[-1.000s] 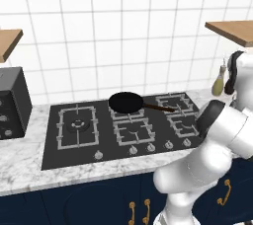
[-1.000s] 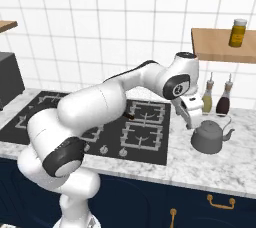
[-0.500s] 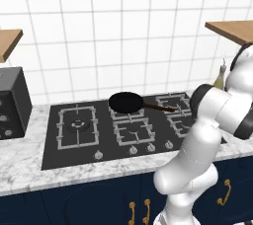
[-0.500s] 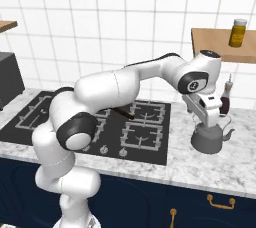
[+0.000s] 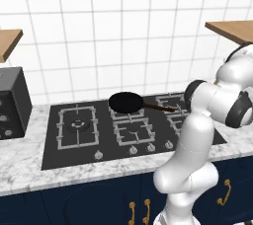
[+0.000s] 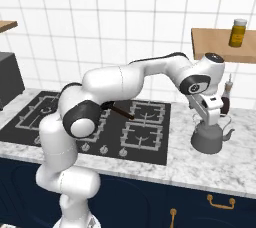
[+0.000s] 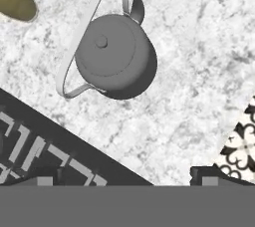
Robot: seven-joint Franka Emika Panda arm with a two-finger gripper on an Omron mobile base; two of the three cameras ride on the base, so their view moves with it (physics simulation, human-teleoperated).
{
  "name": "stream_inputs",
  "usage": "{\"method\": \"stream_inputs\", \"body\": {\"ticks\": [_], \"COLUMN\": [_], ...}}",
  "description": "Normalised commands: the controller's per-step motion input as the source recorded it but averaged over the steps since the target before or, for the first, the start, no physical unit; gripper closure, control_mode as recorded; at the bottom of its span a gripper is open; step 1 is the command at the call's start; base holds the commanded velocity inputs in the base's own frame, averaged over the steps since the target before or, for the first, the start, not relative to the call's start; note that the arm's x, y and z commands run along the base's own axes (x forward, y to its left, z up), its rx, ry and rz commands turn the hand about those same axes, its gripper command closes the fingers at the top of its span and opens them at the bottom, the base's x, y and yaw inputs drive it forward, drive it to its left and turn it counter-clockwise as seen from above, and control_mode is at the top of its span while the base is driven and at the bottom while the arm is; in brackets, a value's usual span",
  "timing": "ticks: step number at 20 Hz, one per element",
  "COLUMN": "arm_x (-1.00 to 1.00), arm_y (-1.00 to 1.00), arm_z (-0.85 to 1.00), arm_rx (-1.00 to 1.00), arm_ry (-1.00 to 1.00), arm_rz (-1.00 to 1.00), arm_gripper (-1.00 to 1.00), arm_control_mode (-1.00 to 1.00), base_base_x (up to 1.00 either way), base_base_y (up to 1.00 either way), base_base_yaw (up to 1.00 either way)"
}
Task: Pick the kettle from the counter and place it on a stove burner. Then turn the burner on.
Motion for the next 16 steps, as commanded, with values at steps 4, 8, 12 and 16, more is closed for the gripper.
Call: {"method": "stream_inputs", "body": {"ticks": [4, 8, 12, 16], "arm_x": [0.53, 0.59, 0.44, 0.38], "arm_y": [-0.01, -0.09, -0.23, -0.27], "arm_z": [-0.11, -0.2, -0.28, -0.33], "arm_rx": [0.0, -0.03, -0.09, -0.12], "arm_ry": [0.0, 0.0, 0.0, 0.0], "arm_rz": [0.0, 0.0, 0.0, 0.0], "arm_gripper": [-1.0, -1.0, -1.0, -1.0], "arm_control_mode": [-1.0, -1.0, -1.0, -1.0], "base_base_x": [0.0, 0.0, 0.0, 0.0], "base_base_y": [0.0, 0.0, 0.0, 0.0], "base_base_yaw": [0.0, 0.0, 0.0, 0.0]}}
